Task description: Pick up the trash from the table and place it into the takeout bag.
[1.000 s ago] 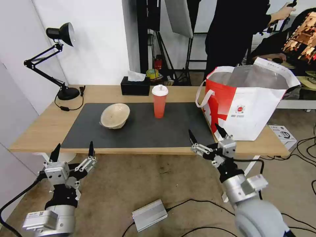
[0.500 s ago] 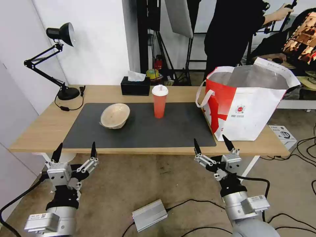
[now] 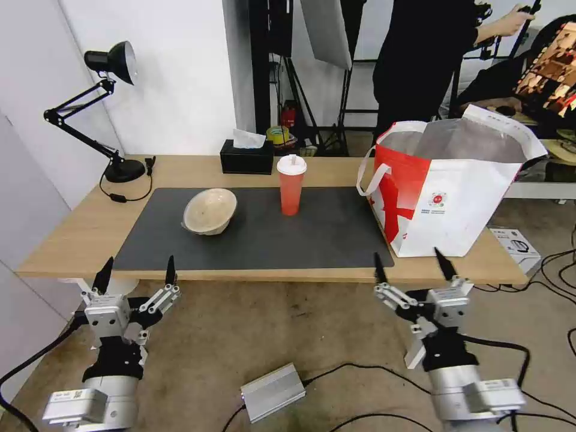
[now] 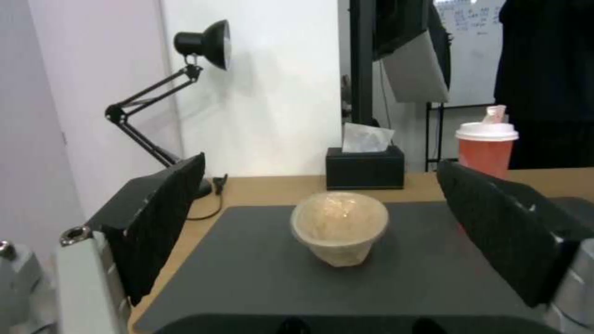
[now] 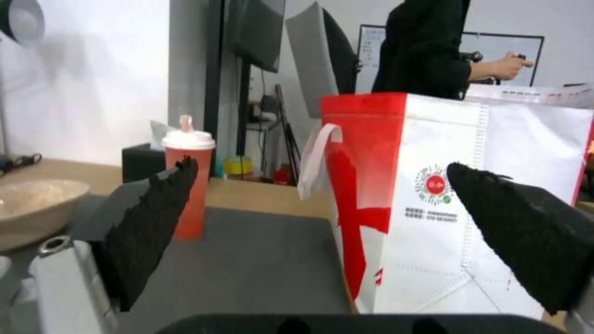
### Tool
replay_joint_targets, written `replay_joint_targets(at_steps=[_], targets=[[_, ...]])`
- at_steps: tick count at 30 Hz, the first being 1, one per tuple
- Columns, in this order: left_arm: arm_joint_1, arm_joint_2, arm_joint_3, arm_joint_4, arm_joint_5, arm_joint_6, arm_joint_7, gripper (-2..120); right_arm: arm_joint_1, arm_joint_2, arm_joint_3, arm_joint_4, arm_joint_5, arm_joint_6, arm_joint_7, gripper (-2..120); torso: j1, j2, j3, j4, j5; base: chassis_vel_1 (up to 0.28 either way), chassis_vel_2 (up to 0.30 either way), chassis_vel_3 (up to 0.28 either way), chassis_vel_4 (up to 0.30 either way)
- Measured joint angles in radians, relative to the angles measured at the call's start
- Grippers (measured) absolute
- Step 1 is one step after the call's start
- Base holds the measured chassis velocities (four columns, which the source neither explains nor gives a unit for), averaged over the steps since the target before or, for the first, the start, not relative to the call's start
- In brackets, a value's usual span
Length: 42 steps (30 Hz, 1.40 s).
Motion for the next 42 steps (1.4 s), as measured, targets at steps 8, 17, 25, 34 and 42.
replay_joint_targets(at_steps=[8, 17, 25, 34, 42], targets=[[0.016, -0.002, 0.047, 0.000, 0.009, 0.000, 0.013, 100, -0.006, -0.014, 0.006, 0.006, 0.084, -0.062, -0.001, 100, 0.000, 0.000, 0.000, 0.0000, 0.0001, 0.000, 0.000, 0.000, 0.000], [0.027, -0.010, 0.053, -0.001, 0.027, -0.008, 0.016, 100, -0.008, -0.039, 0.006, 0.006, 0.107, -0.113, -0.003, 100, 0.000, 0.000, 0.000, 0.0000, 0.0001, 0.000, 0.000, 0.000, 0.000], [0.026, -0.022, 0.045, -0.001, 0.046, -0.016, 0.016, 100, -0.006, -0.032, 0.003, 0.006, 0.101, -0.114, -0.003, 100, 0.000, 0.000, 0.000, 0.0000, 0.0000, 0.000, 0.000, 0.000, 0.000], [0.024, -0.028, 0.040, -0.001, 0.055, -0.016, 0.016, 100, -0.003, -0.033, 0.008, 0.005, 0.100, -0.111, -0.001, 100, 0.000, 0.000, 0.000, 0.0000, 0.0000, 0.000, 0.000, 0.000, 0.000], [0.022, -0.029, 0.039, -0.001, 0.055, -0.015, 0.016, 100, 0.002, -0.032, 0.007, 0.005, 0.100, -0.110, 0.000, 100, 0.000, 0.000, 0.000, 0.0000, 0.0000, 0.000, 0.000, 0.000, 0.000]])
